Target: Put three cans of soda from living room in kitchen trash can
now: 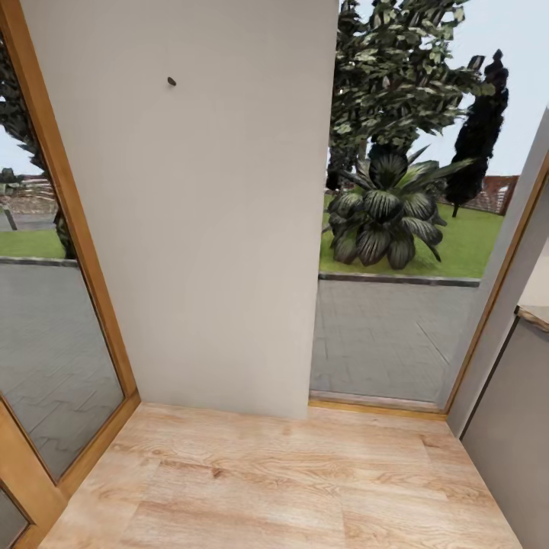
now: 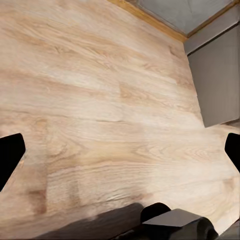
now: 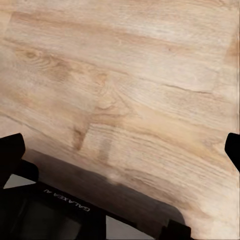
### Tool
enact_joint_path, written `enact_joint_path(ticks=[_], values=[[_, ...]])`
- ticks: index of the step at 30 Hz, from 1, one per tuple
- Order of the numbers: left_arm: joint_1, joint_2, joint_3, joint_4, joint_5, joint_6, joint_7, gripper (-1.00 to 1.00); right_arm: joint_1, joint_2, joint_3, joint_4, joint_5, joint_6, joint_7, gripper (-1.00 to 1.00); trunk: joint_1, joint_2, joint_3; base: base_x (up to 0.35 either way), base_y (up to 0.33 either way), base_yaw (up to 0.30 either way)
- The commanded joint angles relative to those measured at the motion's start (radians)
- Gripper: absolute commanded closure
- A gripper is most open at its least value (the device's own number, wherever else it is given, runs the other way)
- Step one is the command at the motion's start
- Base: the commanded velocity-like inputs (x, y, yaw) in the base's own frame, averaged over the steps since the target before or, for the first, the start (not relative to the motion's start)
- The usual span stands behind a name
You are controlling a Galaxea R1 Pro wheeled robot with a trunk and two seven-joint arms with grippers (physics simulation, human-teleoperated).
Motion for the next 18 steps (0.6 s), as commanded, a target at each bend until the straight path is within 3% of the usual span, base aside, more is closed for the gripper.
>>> enact_joint_path(ticks=[1, 4, 7, 18], values=[[0.000, 0.000, 0.000, 0.000, 0.000, -0.014, -0.001, -1.00, 0.000, -0.001, 0.000, 0.000, 0.000, -0.006, 0.001, -1.00, 0.000, 0.000, 0.000, 0.000, 0.000, 0.000], [0.000, 0.001, 0.000, -0.001, 0.001, -0.084, -0.003, -1.00, -0.001, -0.005, -0.016, -0.001, 0.000, -0.020, 0.002, -1.00, 0.000, 0.000, 0.000, 0.000, 0.000, 0.000], [0.000, 0.002, 0.000, 0.000, 0.001, -0.109, -0.005, -1.00, -0.001, -0.006, -0.047, -0.002, 0.000, -0.025, 0.003, -1.00, 0.000, 0.000, 0.000, 0.000, 0.000, 0.000], [0.000, 0.002, 0.000, 0.008, 0.001, -0.125, -0.006, -1.00, -0.001, -0.006, -0.076, -0.002, 0.000, -0.027, 0.003, -1.00, 0.000, 0.000, 0.000, 0.000, 0.000, 0.000]])
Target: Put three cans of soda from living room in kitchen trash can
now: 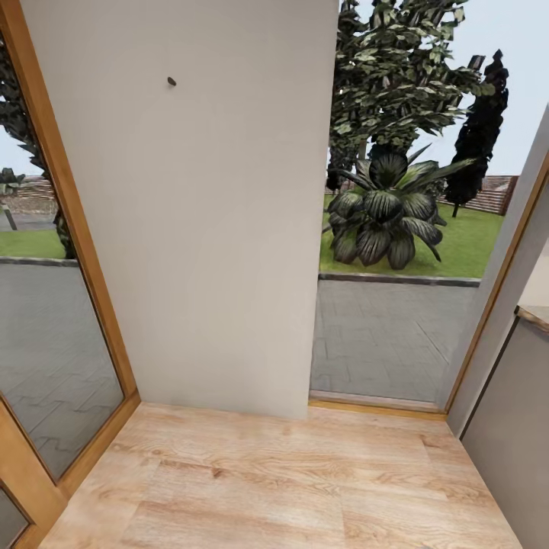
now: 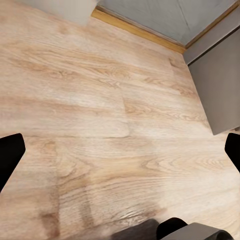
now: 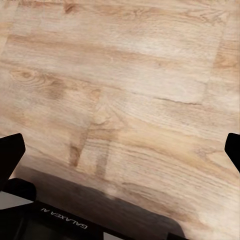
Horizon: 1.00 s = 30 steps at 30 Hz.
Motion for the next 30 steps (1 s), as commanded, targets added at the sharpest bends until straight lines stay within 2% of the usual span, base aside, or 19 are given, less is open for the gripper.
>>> enact_joint_path(ticks=[1, 18, 30], values=[[0.000, 0.000, 0.000, 0.000, 0.000, 0.000, 0.000, -1.00, 0.000, 0.000, -0.001, 0.000, 0.000, 0.000, 0.000, -1.00, 0.000, 0.000, 0.000, 0.000, 0.000, 0.000], [0.000, 0.000, 0.000, 0.001, 0.000, -0.001, -0.001, -1.00, 0.000, 0.000, -0.003, 0.000, 0.000, 0.004, 0.003, -1.00, 0.000, 0.000, 0.000, 0.000, 0.000, -0.005], [0.000, 0.000, 0.000, 0.001, 0.000, -0.001, 0.000, -1.00, 0.000, 0.000, -0.003, 0.000, 0.000, 0.004, 0.005, -1.00, 0.000, 0.000, 0.000, 0.000, 0.000, -0.228]])
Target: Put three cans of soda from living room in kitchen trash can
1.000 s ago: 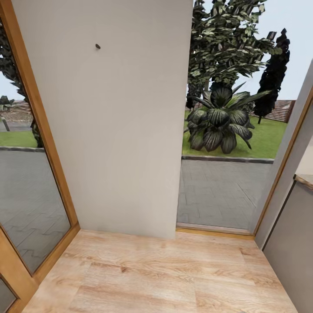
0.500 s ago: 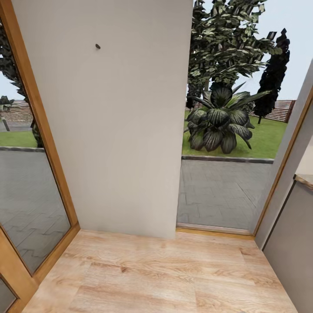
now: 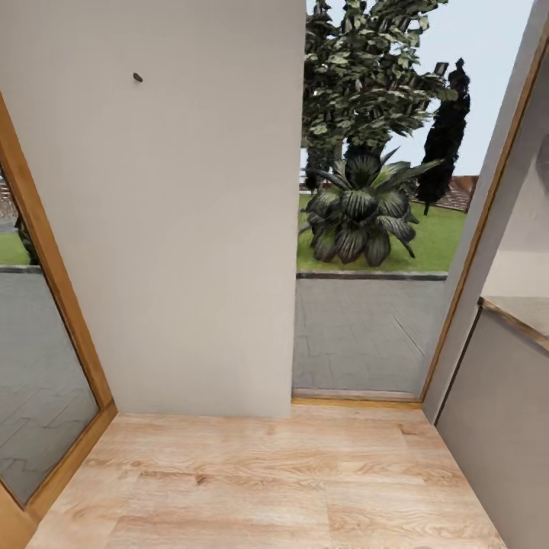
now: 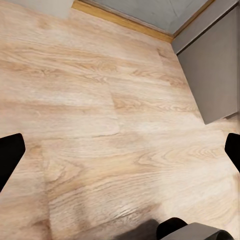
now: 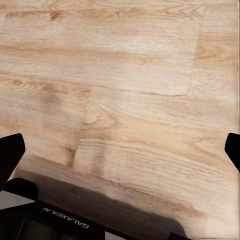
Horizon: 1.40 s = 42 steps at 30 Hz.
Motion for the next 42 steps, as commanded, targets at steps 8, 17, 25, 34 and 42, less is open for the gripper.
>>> enact_joint_path(ticks=[8, 17, 25, 34, 42], values=[[0.000, 0.000, 0.000, 0.000, 0.000, 0.000, -0.001, -1.00, 0.000, 0.000, 0.000, 0.000, 0.000, 0.000, 0.000, -1.00, 0.000, 0.000, 0.000, 0.000, 0.000, -0.260], [0.000, 0.000, 0.000, 0.000, 0.000, 0.000, -0.001, -1.00, 0.000, 0.000, 0.000, 0.000, 0.000, 0.000, 0.000, -1.00, 0.000, 0.000, 0.000, 0.000, 0.000, -0.261], [0.000, 0.000, 0.000, 0.000, 0.000, 0.000, -0.001, -1.00, 0.000, 0.000, 0.000, 0.000, 0.000, 0.000, 0.000, -1.00, 0.000, 0.000, 0.000, 0.000, 0.000, -0.261], [0.000, 0.000, 0.000, 0.000, 0.000, 0.000, 0.000, -1.00, 0.000, 0.000, 0.000, 0.000, 0.000, 0.000, 0.000, -1.00, 0.000, 0.000, 0.000, 0.000, 0.000, -0.261], [0.000, 0.000, 0.000, 0.000, 0.000, 0.000, 0.000, -1.00, 0.000, 0.000, 0.000, 0.000, 0.000, 0.000, -0.001, -1.00, 0.000, 0.000, 0.000, 0.000, 0.000, -0.261]])
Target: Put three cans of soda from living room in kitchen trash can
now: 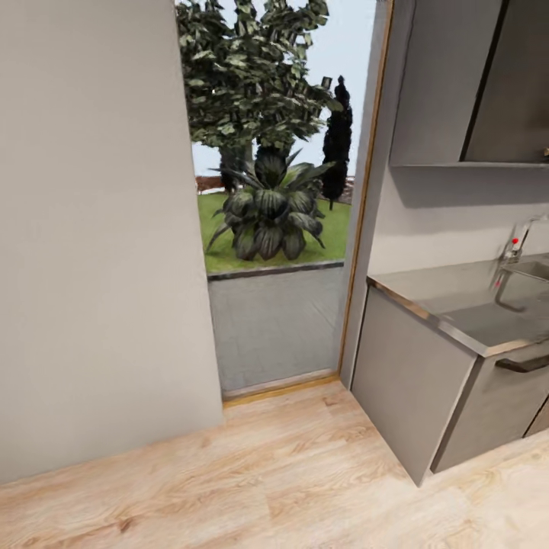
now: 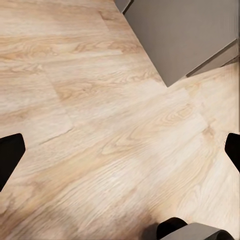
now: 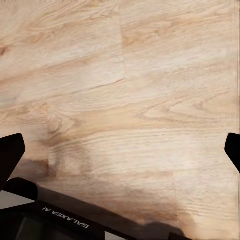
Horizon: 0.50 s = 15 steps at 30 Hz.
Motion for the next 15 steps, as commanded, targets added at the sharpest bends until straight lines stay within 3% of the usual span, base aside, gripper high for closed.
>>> enact_joint_path(ticks=[1, 15], values=[[0.000, 0.000, 0.000, 0.000, 0.000, 0.000, 0.000, -1.00, 0.000, 0.000, 0.000, 0.000, 0.000, 0.000, 0.000, -1.00, 0.000, 0.000, 0.000, 0.000, 0.000, -0.261], [0.000, 0.000, -0.001, 0.000, -0.001, 0.000, 0.000, -1.00, 0.000, 0.000, 0.000, 0.001, 0.000, 0.000, -0.001, -1.00, 0.000, 0.000, 0.000, 0.000, 0.000, -0.261]])
